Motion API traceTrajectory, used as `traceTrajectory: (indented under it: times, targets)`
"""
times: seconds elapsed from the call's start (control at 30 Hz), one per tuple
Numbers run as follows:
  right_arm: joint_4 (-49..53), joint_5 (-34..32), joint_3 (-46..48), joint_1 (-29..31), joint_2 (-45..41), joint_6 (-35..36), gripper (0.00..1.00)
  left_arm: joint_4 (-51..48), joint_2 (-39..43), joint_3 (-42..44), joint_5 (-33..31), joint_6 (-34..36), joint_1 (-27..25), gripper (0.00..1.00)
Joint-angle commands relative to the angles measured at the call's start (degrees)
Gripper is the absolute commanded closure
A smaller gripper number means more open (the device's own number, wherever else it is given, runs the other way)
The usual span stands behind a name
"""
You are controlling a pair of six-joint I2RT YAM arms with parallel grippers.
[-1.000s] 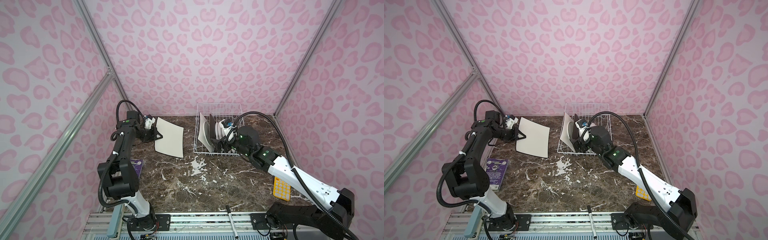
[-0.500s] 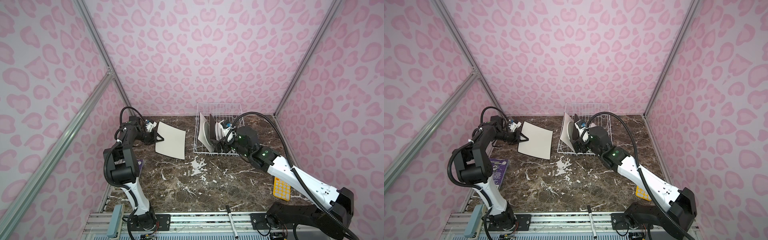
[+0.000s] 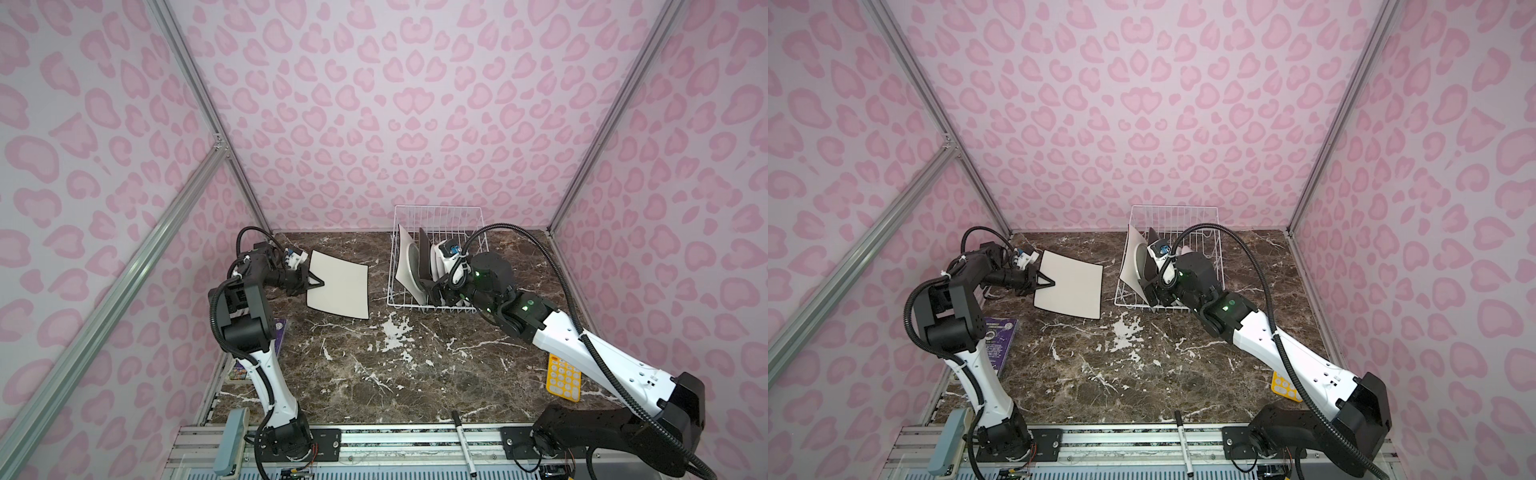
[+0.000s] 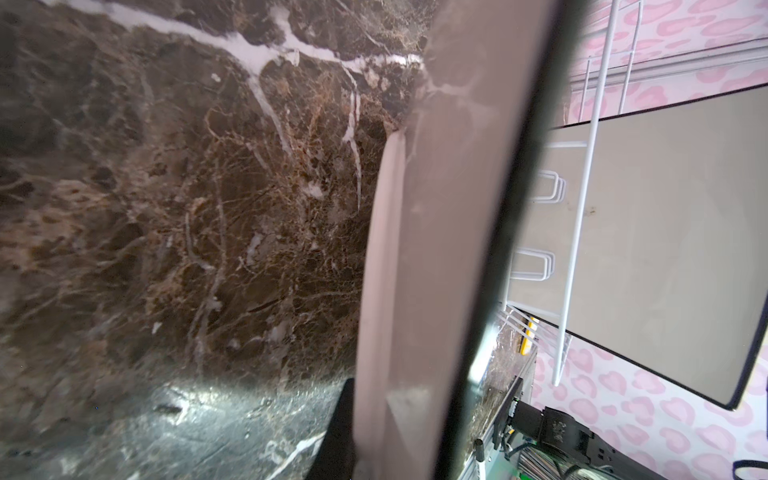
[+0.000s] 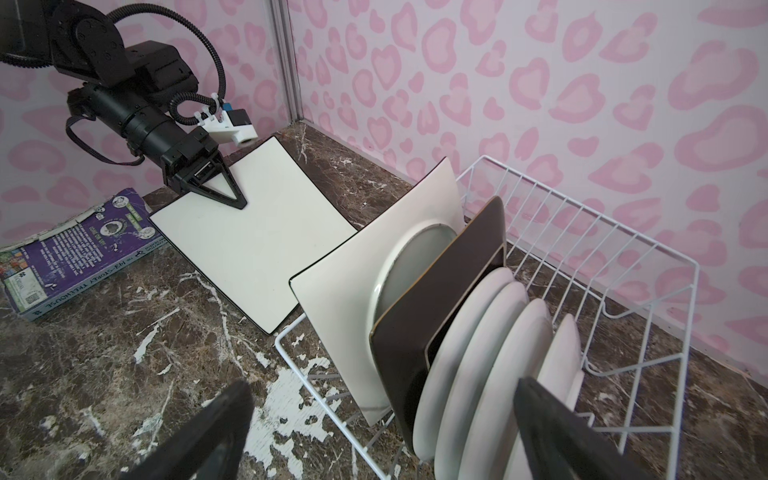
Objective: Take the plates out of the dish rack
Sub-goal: 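Lay the plate flat on the table with the left gripper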
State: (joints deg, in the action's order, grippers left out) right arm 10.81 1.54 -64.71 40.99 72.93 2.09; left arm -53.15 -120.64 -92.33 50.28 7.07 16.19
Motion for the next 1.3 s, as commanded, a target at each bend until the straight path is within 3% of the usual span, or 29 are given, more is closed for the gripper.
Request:
traceTrajectory:
  times: [0.0, 0.2, 0.5, 0.67, 1.27]
  targets:
    - [-0.2, -0.6, -0.2, 0.1, -0.3, 0.0, 0.01, -1.2, -1.1, -1.5, 1.6, 1.1, 0.1, 0.96]
    - [0.2, -0.6, 0.4, 0.1, -0.5, 0.1, 0.01, -1.8, -2.7, -1.8, -1.6, 1.2, 0.2, 0.95]
    - [0.4, -0.3, 0.6, 0.2, -1.0, 0.5, 0.00, -1.8, -4.5, -3.0, -3.7, 0.4, 1.6, 0.79]
    - [0.6, -0.1, 0.7, 0.2, -1.3, 0.4, 0.00, -0.9, -4.4, -3.3, -3.0, -1.5, 1.7, 0.76]
    - [0.6, -1.1, 0.8, 0.6, -0.9, 0.7, 0.01, 1.5, -6.2, -3.4, -9.9, -6.3, 1.6, 0.69]
